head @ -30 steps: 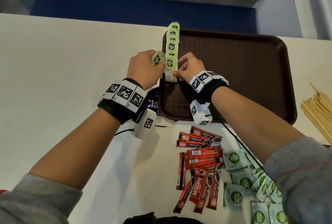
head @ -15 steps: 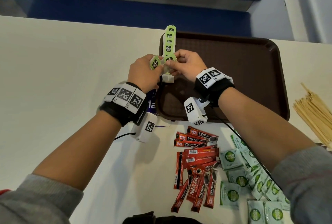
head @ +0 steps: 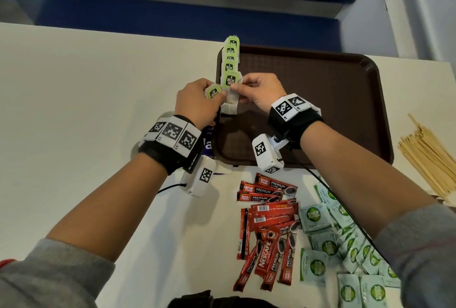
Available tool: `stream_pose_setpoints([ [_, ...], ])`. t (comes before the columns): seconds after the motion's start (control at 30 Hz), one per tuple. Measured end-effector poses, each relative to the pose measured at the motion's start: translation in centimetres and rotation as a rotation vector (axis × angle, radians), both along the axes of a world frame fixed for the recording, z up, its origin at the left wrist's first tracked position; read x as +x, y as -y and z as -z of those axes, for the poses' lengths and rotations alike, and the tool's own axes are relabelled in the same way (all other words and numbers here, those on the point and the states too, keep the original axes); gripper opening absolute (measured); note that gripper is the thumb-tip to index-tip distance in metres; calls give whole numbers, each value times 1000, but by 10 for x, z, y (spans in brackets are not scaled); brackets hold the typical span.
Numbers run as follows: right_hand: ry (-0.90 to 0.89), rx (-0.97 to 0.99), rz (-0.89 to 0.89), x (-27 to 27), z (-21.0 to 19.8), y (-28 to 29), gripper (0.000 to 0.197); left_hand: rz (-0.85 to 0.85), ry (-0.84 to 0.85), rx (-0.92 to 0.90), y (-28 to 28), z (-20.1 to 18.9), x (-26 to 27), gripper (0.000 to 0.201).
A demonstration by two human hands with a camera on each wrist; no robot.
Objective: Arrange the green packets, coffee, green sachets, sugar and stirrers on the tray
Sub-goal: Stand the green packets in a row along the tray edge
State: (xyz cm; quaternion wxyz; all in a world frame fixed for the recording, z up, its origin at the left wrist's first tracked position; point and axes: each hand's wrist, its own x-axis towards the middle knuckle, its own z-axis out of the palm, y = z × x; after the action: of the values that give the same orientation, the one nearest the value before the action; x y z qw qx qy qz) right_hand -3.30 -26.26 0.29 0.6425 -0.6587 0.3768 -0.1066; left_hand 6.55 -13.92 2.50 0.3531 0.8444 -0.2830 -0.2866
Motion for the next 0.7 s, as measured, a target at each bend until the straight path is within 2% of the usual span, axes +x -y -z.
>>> stream_pose_setpoints([
  [0.13, -61, -22, -2, -3, 9, 4, 10, -57, -2, -30, -2, 1, 5, 22],
  [0.2, -134, -57, -63, -5, 16, 6, 13, -92, -28, -45, -3, 0, 9, 20],
  [0.3, -289, -143, -171, -7, 26, 2, 5, -130, -67, -73, -3, -3, 12, 19],
  [0.37, -340, -182, -196, -6, 31, -2, 10, -132, -72, -87, -3, -4, 12, 16],
  [0.53, -396, -268, -144, -3, 34, -9, 9, -106, -69, -78, -4, -3, 10, 12],
  [0.7, -386, -247, -64, 0, 35, -10, 11, -92, -50, -60, -6, -1, 11, 13],
])
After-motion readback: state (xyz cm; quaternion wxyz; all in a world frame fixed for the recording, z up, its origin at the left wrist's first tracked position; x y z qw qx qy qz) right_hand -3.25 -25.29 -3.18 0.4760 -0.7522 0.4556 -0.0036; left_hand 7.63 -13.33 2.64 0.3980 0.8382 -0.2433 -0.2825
